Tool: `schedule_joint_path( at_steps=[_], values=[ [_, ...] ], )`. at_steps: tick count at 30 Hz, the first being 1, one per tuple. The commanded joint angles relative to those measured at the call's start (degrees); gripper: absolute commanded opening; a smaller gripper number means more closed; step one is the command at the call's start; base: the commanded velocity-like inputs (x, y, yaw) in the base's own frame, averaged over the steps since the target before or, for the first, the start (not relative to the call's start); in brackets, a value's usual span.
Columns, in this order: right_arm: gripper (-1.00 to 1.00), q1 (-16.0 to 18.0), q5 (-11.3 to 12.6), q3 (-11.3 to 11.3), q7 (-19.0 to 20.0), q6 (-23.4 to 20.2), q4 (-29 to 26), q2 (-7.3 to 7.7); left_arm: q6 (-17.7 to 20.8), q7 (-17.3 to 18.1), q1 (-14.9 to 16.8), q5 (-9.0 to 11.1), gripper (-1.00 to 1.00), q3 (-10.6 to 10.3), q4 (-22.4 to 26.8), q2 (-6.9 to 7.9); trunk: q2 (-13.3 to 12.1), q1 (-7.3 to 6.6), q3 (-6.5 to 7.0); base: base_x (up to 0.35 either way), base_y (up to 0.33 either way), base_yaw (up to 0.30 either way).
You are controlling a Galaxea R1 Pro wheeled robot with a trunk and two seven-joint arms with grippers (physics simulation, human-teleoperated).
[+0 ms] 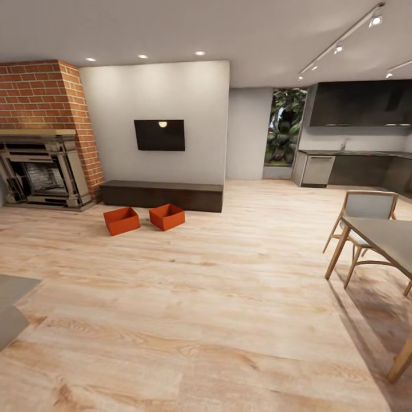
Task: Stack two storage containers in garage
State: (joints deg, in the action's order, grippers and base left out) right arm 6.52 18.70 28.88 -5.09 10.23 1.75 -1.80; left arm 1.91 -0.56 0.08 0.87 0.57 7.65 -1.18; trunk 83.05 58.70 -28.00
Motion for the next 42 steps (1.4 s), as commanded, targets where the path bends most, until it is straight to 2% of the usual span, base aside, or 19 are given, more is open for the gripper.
schedule_joint_path(
  at_steps=[1, 42],
  values=[
    [1.0, 0.07, 0.46, 0.48, -0.09, 0.32, 0.18, -0.05, 0.2, -0.06, 0.01, 0.09, 1.0, 0.05, 0.09, 0.01, 0.03, 0.03, -0.06, 0.32, -0.002, 0.0],
    [1.0, 0.05, 0.46, 0.48, -0.08, 0.32, 0.18, -0.05, 0.2, -0.06, 0.01, 0.09, 1.0, 0.05, 0.09, 0.02, 0.03, 0.03, -0.06, 0.322, 0.0, 0.0]
  ],
)
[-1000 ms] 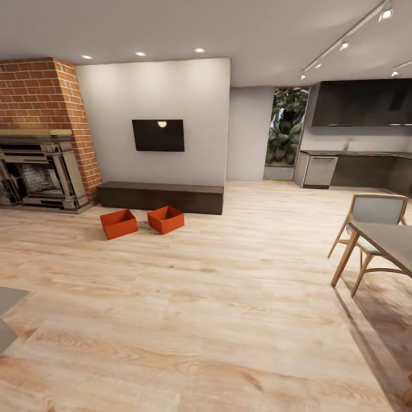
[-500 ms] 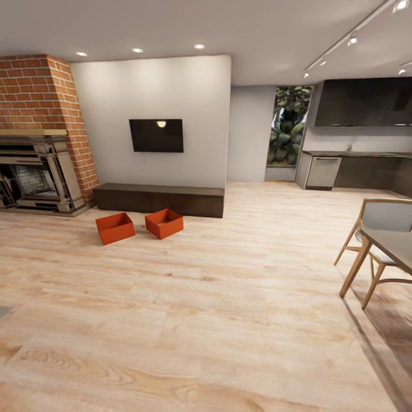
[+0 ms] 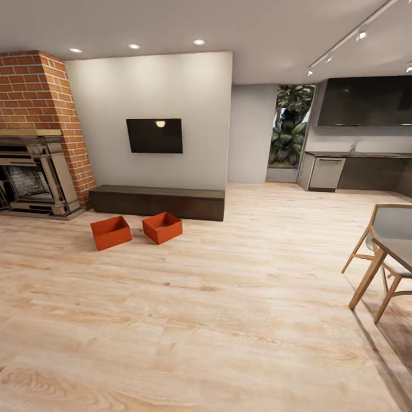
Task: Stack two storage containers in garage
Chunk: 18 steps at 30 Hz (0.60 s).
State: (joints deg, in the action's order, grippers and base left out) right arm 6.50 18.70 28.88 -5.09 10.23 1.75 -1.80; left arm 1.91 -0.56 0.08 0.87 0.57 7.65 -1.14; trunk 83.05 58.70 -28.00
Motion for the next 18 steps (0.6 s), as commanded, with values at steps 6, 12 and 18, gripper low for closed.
schedule_joint_path(
  at_steps=[6, 12, 18],
  values=[
    [1.0, 0.08, 0.46, 0.48, -0.07, 0.32, 0.18, -0.05, 0.25, -0.06, 0.01, 0.09, 1.0, 0.05, 0.09, -0.04, 0.03, 0.03, -0.06, 0.322, 0.0, 0.0],
    [1.0, 0.08, 0.46, 0.48, -0.08, 0.32, 0.18, -0.05, 0.21, -0.06, 0.01, 0.09, 1.0, 0.05, 0.09, -0.01, 0.03, 0.03, -0.06, 0.322, 0.0, 0.0],
    [1.0, 0.06, 0.36, 0.48, -0.04, 0.32, 0.18, -0.05, 0.2, -0.06, 0.01, 0.09, 1.0, 0.05, 0.09, 0.0, 0.03, 0.03, -0.06, 0.322, 0.0, 0.0]
  ],
)
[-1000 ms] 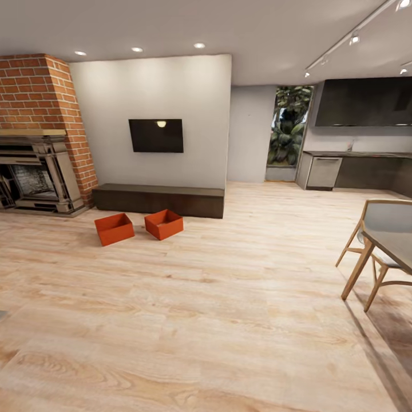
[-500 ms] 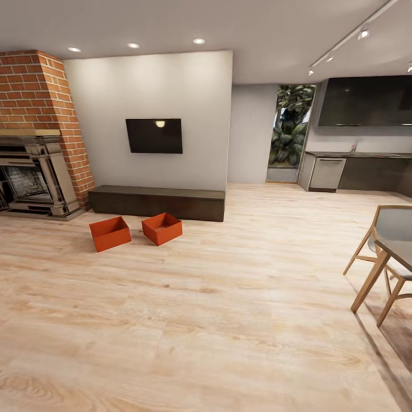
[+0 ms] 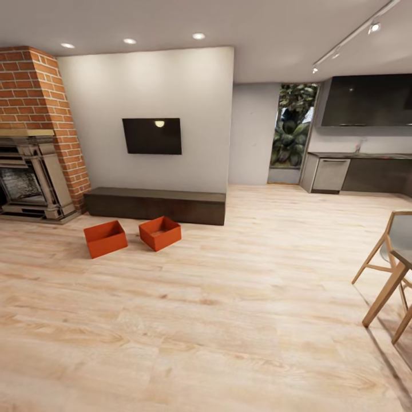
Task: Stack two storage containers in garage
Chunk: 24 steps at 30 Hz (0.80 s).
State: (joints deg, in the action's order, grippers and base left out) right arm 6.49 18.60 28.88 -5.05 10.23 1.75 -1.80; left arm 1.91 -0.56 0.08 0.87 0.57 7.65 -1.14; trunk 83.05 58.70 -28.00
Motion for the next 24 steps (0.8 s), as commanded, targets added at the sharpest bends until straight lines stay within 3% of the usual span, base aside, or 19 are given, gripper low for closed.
schedule_joint_path(
  at_steps=[1, 24],
  values=[
    [1.0, 0.06, 0.4, 0.48, -0.07, 0.32, 0.19, -0.05, 0.2, -0.06, 0.01, 0.09, 1.0, 0.05, 0.09, -0.01, 0.03, 0.03, -0.06, 0.322, 0.0, 0.0],
    [1.0, 0.07, 0.38, 0.48, -0.03, 0.32, 0.19, -0.05, 0.2, -0.06, 0.01, 0.09, 1.0, 0.05, 0.09, -0.04, 0.03, 0.03, -0.06, 0.322, 0.0, 0.0]
  ],
)
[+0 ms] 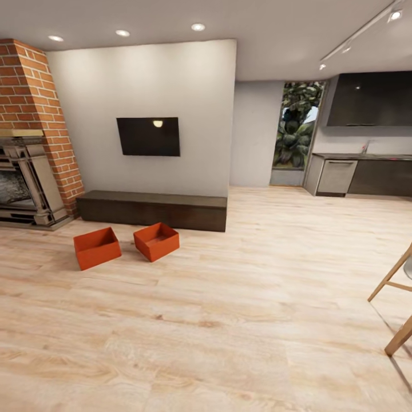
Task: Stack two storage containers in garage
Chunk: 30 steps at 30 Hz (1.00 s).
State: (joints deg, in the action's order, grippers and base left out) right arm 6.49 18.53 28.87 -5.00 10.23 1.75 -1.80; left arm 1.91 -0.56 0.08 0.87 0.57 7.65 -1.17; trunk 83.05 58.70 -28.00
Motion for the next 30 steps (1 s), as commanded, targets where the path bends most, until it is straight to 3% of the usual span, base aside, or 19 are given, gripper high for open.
schedule_joint_path(
  at_steps=[1, 30],
  values=[
    [1.0, 0.08, 0.44, 0.48, -0.06, 0.32, 0.18, -0.05, 0.2, -0.06, 0.01, 0.09, 1.0, 0.05, 0.09, -0.02, 0.03, 0.03, -0.06, 0.322, 0.0, 0.0],
    [1.0, 0.09, 0.46, 0.48, -0.09, 0.32, 0.18, -0.05, 0.21, -0.06, 0.01, 0.09, 1.0, 0.05, 0.09, -0.12, 0.03, 0.03, -0.06, 0.322, 0.0, 0.0]
  ],
)
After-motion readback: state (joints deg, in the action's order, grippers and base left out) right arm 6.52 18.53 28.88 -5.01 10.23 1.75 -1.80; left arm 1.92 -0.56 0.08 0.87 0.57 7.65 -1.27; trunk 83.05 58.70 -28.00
